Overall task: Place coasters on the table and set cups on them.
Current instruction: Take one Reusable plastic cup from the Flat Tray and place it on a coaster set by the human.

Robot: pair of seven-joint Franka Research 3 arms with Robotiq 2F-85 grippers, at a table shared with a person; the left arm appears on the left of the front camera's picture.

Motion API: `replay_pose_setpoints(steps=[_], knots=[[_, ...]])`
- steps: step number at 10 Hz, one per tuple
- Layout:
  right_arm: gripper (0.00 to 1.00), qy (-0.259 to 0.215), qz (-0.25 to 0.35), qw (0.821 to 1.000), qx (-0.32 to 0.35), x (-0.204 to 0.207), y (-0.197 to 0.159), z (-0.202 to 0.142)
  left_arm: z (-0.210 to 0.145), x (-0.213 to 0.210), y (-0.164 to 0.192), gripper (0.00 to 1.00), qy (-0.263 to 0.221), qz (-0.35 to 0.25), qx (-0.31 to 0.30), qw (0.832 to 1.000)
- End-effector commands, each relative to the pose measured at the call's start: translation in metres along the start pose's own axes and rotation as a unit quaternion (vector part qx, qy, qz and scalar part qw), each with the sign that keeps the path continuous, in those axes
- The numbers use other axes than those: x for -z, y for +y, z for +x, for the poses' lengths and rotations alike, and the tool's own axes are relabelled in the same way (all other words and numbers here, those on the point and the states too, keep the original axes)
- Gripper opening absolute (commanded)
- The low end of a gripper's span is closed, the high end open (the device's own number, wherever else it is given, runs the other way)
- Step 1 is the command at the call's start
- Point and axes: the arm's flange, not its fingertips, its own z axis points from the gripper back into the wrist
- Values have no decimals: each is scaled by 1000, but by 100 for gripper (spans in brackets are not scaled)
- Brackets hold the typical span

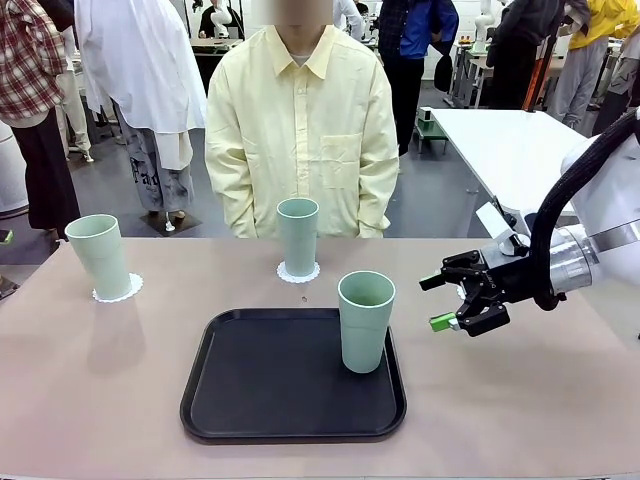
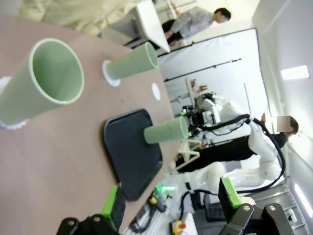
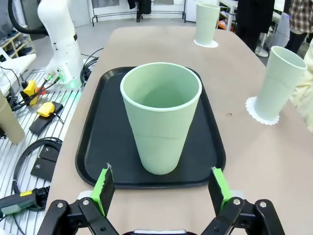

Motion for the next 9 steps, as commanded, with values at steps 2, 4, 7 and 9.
replay_pose_setpoints(steps=[2,4,7,9], knots=[[100,-34,23,999,8,20,-3,-12,-1,-1,-2,100,-2,0,-2,1000],[100,-43,37,998,30,36,-5,-22,-1,-1,-2,100,-2,0,-2,1000],[100,-44,19,999,21,52,-8,-26,-1,-1,-2,100,-2,0,-2,1000],[100,-48,14,999,7,64,-11,-27,-1,-1,-2,100,-2,0,-2,1000]])
